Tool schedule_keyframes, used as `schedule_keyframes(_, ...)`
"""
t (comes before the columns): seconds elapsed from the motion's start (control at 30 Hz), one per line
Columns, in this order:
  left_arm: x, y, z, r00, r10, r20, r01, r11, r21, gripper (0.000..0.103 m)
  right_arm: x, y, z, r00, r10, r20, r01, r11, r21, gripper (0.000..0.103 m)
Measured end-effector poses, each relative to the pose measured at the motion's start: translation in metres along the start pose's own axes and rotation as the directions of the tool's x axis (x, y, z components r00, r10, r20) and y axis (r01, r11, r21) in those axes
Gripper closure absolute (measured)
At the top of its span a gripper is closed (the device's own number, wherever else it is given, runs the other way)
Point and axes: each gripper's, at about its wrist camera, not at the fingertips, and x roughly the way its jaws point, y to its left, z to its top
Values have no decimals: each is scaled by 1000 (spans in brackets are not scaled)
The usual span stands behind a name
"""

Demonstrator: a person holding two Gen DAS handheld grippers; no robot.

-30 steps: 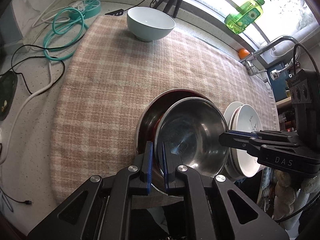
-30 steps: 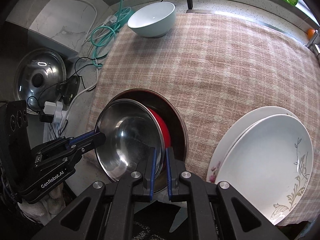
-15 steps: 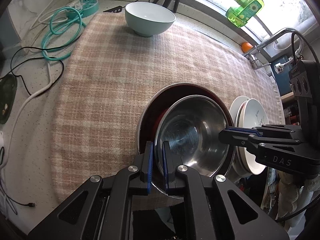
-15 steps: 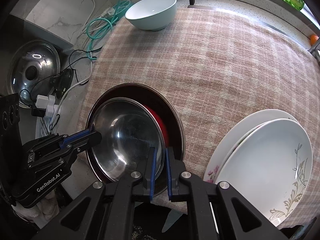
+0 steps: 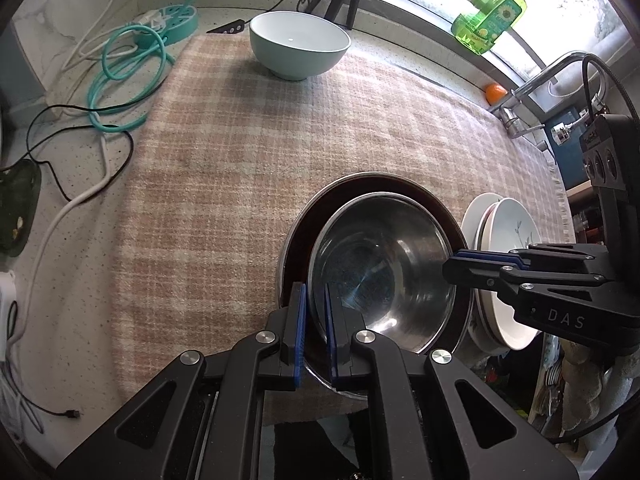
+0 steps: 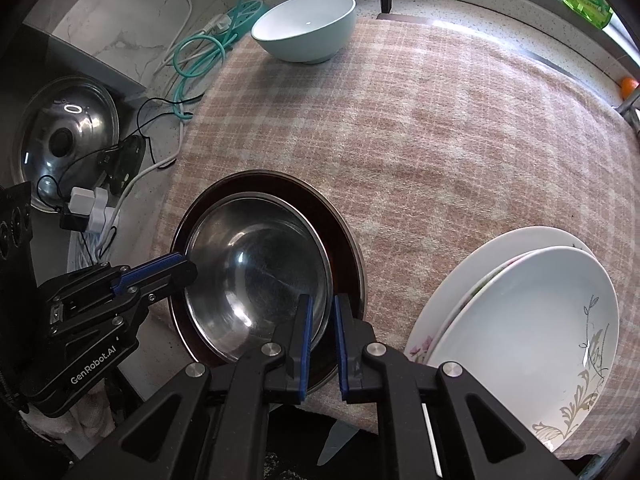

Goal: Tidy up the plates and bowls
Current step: 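Open both grippers to release the steel bowl and withdraw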

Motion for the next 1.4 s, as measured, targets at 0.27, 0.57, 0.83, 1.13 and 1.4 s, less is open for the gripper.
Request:
schedule_keyframes(0.27, -4, 0, -1, 1000, 0, 5, 0, 1000, 9, 96, -8, 2, -1, 1000, 2, 15, -1, 1000, -9, 92)
schedule_keyframes(0.57, -15, 2, 1, 999, -8, 38, 8, 1000, 2, 96, -18, 5, -3, 999, 9, 48, -8, 1000, -18, 92)
schedule_keyframes(0.83, -32, 5, 9, 995, -31, 96, 32, 999, -7, 96, -38, 6, -2, 991, 35, 129, -33, 999, -18, 92)
schedule_keyframes(1.13, -41, 23, 20, 990, -48, 135, 58, 996, -71, 96, -56, -14, -1, 975, 27, 218, -41, 997, 58, 92)
schedule_keyframes(1.4, -51, 39, 34, 984, -36, 176, 55, 993, -104, 93, -74, -31, 1, 951, 0, 310, -31, 995, 94, 92)
